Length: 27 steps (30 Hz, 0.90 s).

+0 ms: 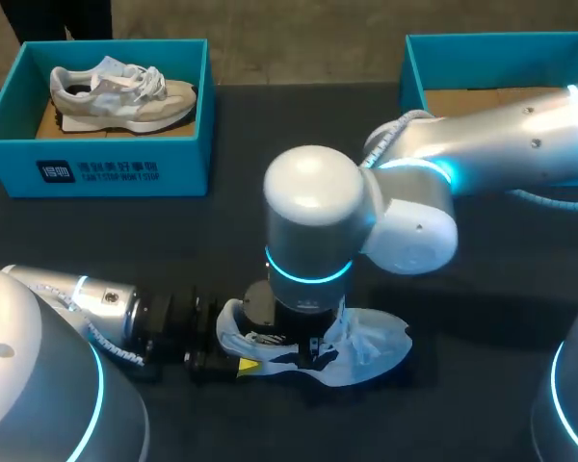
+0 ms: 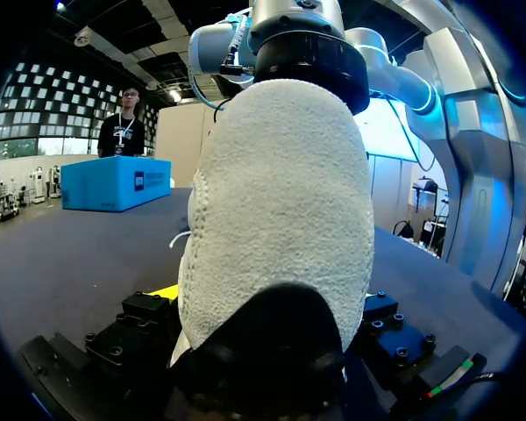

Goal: Take the shoe out of the shoebox, open the shoe tongue, remove and reinsert the insole, then place the shoe into the shoebox

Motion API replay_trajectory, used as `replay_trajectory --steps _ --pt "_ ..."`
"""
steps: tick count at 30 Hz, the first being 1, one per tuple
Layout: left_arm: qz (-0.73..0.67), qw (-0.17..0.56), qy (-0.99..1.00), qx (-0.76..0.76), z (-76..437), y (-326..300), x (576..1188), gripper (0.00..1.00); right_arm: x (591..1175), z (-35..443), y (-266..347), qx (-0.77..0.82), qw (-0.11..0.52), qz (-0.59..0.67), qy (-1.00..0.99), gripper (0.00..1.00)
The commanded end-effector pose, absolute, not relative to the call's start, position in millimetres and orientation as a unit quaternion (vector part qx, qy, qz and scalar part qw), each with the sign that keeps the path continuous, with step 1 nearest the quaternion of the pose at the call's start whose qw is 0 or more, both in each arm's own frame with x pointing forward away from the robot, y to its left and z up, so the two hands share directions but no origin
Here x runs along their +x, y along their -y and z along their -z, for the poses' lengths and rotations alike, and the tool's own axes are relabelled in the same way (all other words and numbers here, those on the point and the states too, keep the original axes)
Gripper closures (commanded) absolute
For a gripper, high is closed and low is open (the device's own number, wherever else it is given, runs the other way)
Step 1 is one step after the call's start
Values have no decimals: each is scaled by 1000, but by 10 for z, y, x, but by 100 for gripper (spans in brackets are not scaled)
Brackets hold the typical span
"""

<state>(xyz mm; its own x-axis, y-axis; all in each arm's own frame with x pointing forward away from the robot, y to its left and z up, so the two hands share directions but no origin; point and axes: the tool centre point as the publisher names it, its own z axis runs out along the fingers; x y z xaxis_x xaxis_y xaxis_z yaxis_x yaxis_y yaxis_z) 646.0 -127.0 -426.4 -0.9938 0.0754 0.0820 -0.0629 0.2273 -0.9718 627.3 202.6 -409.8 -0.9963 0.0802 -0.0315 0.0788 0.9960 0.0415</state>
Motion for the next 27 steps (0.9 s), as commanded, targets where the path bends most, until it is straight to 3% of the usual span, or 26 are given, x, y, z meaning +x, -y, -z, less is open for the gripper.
replay_trajectory --steps 1,27 --pt "-620 55 782 -2 4290 1279 6472 100 6104 4091 -1955 35 32 -65 -997 100" --pt "-620 55 782 -2 4290 1279 6472 100 6133 3557 -1834 3 120 -214 -969 100"
